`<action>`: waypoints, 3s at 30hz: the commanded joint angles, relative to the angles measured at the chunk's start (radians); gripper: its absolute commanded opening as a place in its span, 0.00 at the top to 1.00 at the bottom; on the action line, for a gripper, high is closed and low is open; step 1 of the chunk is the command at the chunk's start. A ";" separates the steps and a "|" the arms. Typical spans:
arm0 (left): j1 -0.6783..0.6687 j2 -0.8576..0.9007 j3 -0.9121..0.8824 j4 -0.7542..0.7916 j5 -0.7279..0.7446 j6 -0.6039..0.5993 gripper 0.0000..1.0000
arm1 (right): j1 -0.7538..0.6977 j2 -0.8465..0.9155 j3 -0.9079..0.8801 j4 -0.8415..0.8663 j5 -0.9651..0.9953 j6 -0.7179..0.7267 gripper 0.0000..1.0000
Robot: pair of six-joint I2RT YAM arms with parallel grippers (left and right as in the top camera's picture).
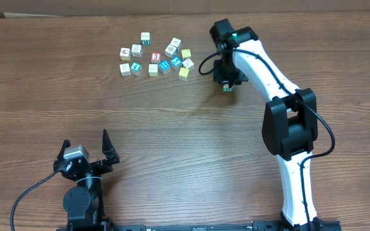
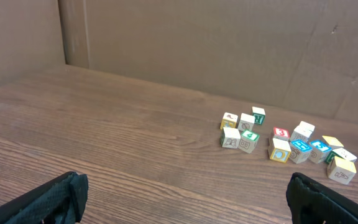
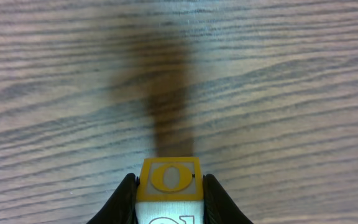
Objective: Form a circle
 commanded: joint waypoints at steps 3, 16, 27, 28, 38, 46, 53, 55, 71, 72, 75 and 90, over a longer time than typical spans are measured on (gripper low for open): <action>-0.013 -0.010 -0.004 0.000 0.008 0.019 0.01 | -0.008 0.003 0.006 0.013 -0.053 -0.021 0.80; -0.013 -0.010 -0.004 0.000 0.008 0.019 0.00 | -0.008 0.010 -0.006 0.036 -0.058 -0.043 0.76; -0.013 -0.010 -0.004 0.000 0.008 0.019 0.00 | -0.008 0.010 -0.007 0.046 -0.057 -0.044 0.76; -0.013 -0.010 -0.004 0.000 0.008 0.019 0.00 | -0.008 0.010 -0.007 0.046 -0.057 -0.048 0.76; -0.013 -0.010 -0.004 0.000 0.008 0.019 0.01 | -0.008 0.010 -0.007 0.071 -0.057 -0.048 0.76; -0.013 -0.010 -0.004 0.000 0.008 0.019 0.01 | -0.009 0.010 -0.007 0.098 -0.057 -0.047 0.76; -0.013 -0.010 -0.004 0.000 0.008 0.019 0.01 | -0.009 0.010 -0.007 0.117 -0.056 -0.048 0.76; -0.013 -0.010 -0.004 0.000 0.008 0.019 0.01 | -0.009 0.010 -0.007 0.119 -0.056 -0.048 0.76; -0.013 -0.010 -0.004 0.000 0.008 0.019 0.00 | -0.009 0.010 -0.007 0.075 -0.057 -0.047 0.75; -0.013 -0.010 -0.004 0.000 0.008 0.019 0.00 | -0.008 0.010 -0.007 0.081 -0.057 -0.047 0.75; -0.013 -0.010 -0.004 0.000 0.008 0.019 0.01 | -0.008 0.010 -0.007 0.090 -0.057 -0.047 0.75; -0.013 -0.010 -0.004 0.000 0.008 0.019 0.00 | -0.010 0.010 -0.098 0.124 -0.056 -0.047 0.75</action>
